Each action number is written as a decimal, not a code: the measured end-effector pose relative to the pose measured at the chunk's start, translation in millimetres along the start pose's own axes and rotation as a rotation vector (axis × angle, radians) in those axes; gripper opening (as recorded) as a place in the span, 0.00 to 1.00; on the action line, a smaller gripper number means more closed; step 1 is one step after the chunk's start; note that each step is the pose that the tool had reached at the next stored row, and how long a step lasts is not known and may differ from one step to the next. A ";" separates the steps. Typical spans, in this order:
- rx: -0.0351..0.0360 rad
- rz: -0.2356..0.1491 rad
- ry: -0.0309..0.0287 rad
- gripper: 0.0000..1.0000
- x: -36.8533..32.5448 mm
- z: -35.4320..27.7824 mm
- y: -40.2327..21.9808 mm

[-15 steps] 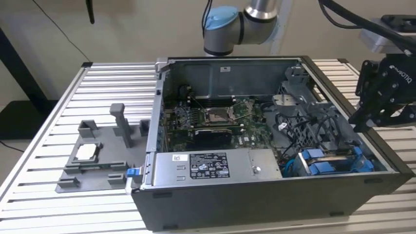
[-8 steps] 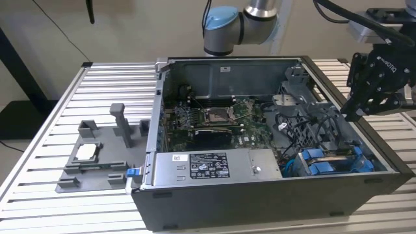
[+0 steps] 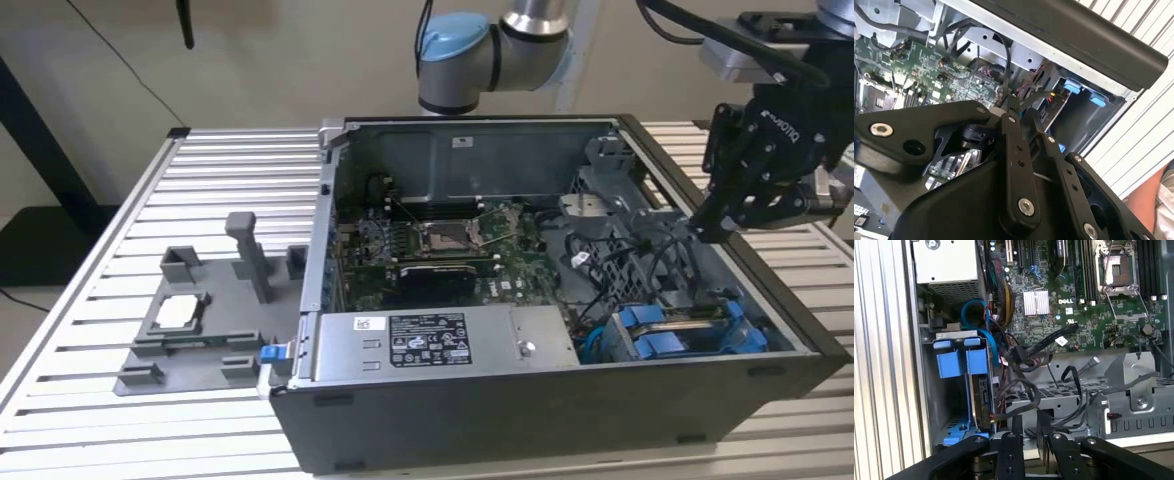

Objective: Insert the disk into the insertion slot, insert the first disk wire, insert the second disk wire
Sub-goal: 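Insert the second disk wire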

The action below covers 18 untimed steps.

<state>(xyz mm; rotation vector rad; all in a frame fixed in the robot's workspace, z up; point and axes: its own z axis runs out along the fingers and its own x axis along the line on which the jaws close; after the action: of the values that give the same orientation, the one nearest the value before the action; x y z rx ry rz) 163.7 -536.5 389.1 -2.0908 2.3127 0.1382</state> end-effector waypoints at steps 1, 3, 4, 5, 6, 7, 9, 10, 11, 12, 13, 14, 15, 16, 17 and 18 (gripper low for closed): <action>-0.0001 0.000 -0.0001 0.26 0.4 0.2 2.3; 0.0000 0.000 -0.0001 0.26 1.3 0.4 8.2; 0.0001 0.000 -0.0001 0.26 1.7 0.5 11.2; 0.0001 0.000 -0.0001 0.26 2.2 0.6 14.6; 0.0003 0.000 -0.0001 0.26 2.6 0.8 18.0; 0.0003 0.000 -0.0001 0.26 3.0 1.0 21.5; 0.0004 -0.001 -0.0001 0.26 3.9 1.2 27.7; 0.0004 -0.001 -0.0001 0.26 4.3 1.4 30.6; 0.0003 -0.002 0.0000 0.26 4.6 1.4 33.5; 0.0002 -0.003 0.0000 0.26 4.9 1.6 36.3; 0.0001 -0.005 0.0001 0.26 5.2 1.8 39.3; 0.0001 -0.006 0.0002 0.26 5.5 1.9 42.2; 0.0000 -0.007 0.0003 0.26 5.8 2.0 45.3; -0.0002 -0.008 0.0003 0.26 6.2 2.3 48.4; -0.0003 -0.010 0.0003 0.26 6.5 2.4 51.5; -0.0004 -0.012 0.0005 0.26 6.8 2.6 54.6</action>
<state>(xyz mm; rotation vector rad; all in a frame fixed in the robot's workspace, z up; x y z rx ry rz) 108.6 -537.7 388.8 -2.1045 2.3004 0.1380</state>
